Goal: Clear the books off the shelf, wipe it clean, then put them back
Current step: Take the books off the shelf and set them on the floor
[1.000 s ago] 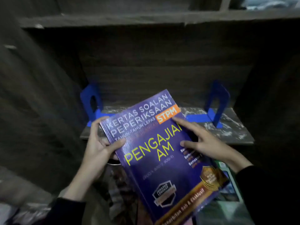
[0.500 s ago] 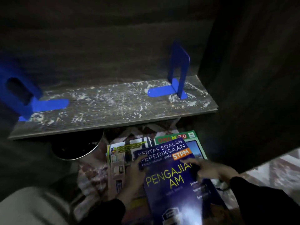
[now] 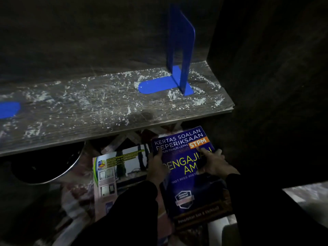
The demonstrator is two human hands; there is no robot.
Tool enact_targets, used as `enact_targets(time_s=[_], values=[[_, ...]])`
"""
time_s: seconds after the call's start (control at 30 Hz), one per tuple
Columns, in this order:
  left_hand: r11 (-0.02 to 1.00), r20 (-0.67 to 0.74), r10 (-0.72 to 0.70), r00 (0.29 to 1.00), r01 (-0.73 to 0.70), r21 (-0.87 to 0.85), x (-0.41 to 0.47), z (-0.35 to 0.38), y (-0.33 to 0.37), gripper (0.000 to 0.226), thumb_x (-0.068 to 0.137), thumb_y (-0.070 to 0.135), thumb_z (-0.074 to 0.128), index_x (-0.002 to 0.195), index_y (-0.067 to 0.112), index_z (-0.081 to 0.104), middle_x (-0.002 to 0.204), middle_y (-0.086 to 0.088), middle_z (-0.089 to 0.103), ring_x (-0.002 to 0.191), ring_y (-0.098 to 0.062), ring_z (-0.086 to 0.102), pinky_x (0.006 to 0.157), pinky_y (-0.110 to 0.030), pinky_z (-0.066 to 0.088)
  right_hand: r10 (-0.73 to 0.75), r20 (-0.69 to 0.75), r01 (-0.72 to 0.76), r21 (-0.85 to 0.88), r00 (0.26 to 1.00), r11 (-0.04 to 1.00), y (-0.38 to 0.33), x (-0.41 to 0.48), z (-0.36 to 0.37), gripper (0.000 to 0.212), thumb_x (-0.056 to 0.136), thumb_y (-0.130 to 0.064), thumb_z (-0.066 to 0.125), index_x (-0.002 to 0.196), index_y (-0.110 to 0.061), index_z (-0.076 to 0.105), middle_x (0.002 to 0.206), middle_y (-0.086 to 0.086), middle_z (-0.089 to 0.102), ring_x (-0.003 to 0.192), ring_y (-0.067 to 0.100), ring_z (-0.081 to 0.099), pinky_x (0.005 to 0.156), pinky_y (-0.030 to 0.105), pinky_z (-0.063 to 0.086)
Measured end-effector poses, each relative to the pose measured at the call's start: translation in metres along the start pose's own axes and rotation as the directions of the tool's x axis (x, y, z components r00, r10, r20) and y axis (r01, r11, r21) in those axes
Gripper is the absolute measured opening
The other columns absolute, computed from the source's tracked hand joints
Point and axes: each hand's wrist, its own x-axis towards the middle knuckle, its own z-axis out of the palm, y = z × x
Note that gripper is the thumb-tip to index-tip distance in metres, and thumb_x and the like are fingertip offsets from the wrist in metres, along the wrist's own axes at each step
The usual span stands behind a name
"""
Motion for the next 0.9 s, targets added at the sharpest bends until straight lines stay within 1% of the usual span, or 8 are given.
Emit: enact_targets(time_s=[0.13,0.2,0.27,0.47,0.53,0.67,0.83,0.9], values=[[1.0,-0.014,0.0,1.0,-0.001,-0.026,0.012,0.004,-0.003,0.085,0.078,-0.002,0.07,0.149,0.016,0.026,0.148,-0.017,0.029,0.129,-0.036,0.042,0.103,-0.042,0.043,0.029,0.009,-0.029,-0.007,1.0,1.0,-0.003,0.009,0.0,0.098,0.075,-0.031,0.08,0.149,-0.041,0.016,0.14,0.019,0.019,0.132,0.039,0.028,0.11,0.042,0.032],[0.996,-0.009,-0.017,1.0,0.017,0.082,0.006,0.002,0.003,0.09,0.08,0.0,0.068,0.151,0.014,0.015,0.148,-0.017,0.023,0.132,-0.036,0.034,0.105,-0.035,0.038,0.042,0.007,-0.041,-0.022,0.999,0.999,-0.004,0.013,0.002,0.1,0.074,-0.033,0.08,0.149,-0.042,0.015,0.14,0.02,0.02,0.132,0.039,0.029,0.109,0.041,0.033],[0.976,-0.037,-0.021,0.999,0.029,0.217,0.007,0.002,0.001,0.091,0.082,0.014,0.07,0.152,0.015,0.012,0.147,-0.017,0.029,0.136,-0.039,0.023,0.108,-0.037,0.031,0.046,0.002,-0.045,-0.028,0.999,0.999,-0.004,0.016,0.005,0.1,0.073,-0.034,0.081,0.149,-0.04,0.016,0.14,0.021,0.021,0.131,0.04,0.031,0.108,0.041,0.034],[0.944,-0.029,0.002,1.0,0.007,0.33,0.008,0.002,-0.006,0.094,0.082,0.035,0.071,0.152,0.018,0.012,0.148,-0.012,0.033,0.136,-0.037,0.02,0.11,-0.04,0.025,0.113,-0.051,-0.116,-0.051,0.992,0.992,-0.007,0.023,0.019,0.099,0.076,-0.036,0.077,0.15,-0.041,0.011,0.14,0.019,0.025,0.13,0.036,0.033,0.104,0.042,0.036],[0.922,-0.035,0.019,0.999,-0.004,0.388,0.006,0.002,-0.004,0.089,0.084,0.038,0.067,0.153,0.02,0.012,0.149,-0.011,0.031,0.136,-0.037,0.018,0.111,-0.039,0.023,0.156,-0.1,-0.166,-0.102,0.983,0.981,-0.011,0.026,0.028,0.092,0.083,-0.035,0.071,0.149,-0.043,0.008,0.141,0.019,0.026,0.129,0.035,0.035,0.103,0.041,0.038],[0.876,-0.052,0.055,0.997,-0.023,0.482,0.005,0.007,-0.003,0.075,0.088,0.037,0.058,0.151,0.024,0.018,0.15,-0.015,0.027,0.135,-0.038,0.022,0.112,-0.038,0.02,0.157,-0.275,-0.226,-0.239,0.949,0.944,-0.02,0.029,0.044,0.054,0.101,-0.028,0.041,0.149,-0.037,0.019,0.137,0.022,0.03,0.126,0.036,0.036,0.102,0.045,0.04],[0.803,0.056,-0.029,0.998,-0.01,0.596,-0.014,0.008,0.007,0.066,0.097,0.031,0.046,0.153,0.025,0.01,0.154,-0.025,0.008,0.14,-0.045,0.009,0.11,-0.046,0.025,0.128,-0.223,-0.217,-0.44,0.966,0.872,-0.031,0.016,0.045,0.048,0.1,-0.017,0.035,0.146,-0.025,0.026,0.151,0.032,-0.005,0.141,0.045,0.005,0.109,0.058,0.025],[0.808,0.141,-0.074,0.987,-0.023,0.589,-0.021,0.007,0.007,0.067,0.095,0.03,0.048,0.152,0.02,0.013,0.153,-0.027,0.013,0.14,-0.046,0.013,0.109,-0.049,0.025,0.094,-0.172,-0.17,-0.511,0.981,0.843,-0.031,0.006,0.045,0.051,0.099,-0.022,0.036,0.148,-0.024,0.022,0.152,0.031,-0.008,0.141,0.045,0.004,0.109,0.057,0.024]])
